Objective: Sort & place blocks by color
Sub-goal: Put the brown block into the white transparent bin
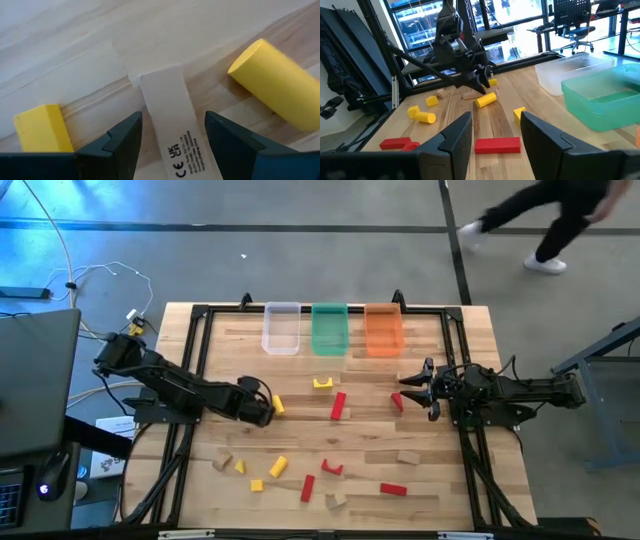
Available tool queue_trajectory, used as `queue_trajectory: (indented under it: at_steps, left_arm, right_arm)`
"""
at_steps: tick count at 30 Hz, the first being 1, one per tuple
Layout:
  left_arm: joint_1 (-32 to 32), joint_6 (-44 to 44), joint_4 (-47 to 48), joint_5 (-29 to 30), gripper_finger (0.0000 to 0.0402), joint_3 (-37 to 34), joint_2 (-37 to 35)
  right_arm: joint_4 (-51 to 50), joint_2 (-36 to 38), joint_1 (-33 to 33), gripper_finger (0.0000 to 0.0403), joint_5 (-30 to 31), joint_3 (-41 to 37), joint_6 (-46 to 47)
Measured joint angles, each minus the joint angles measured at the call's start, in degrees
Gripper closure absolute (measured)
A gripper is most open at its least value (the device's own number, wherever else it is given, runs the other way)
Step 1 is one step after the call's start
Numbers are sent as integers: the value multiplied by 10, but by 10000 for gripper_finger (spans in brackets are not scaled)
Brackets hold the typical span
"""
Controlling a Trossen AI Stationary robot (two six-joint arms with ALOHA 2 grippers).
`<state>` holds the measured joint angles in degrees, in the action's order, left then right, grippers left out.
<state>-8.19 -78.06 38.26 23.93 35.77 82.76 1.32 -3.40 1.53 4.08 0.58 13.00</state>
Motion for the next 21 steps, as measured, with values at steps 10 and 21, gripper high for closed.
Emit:
queue_trajectory:
  at_steps: [10,21]
  left_arm:
    - [0,1,-8,-8,203,3,49]
    - [0,55,-10,-10,303,1,31]
  right_arm:
    - [0,0,0,250,0,0,0]
    - [0,0,0,250,0,0,0]
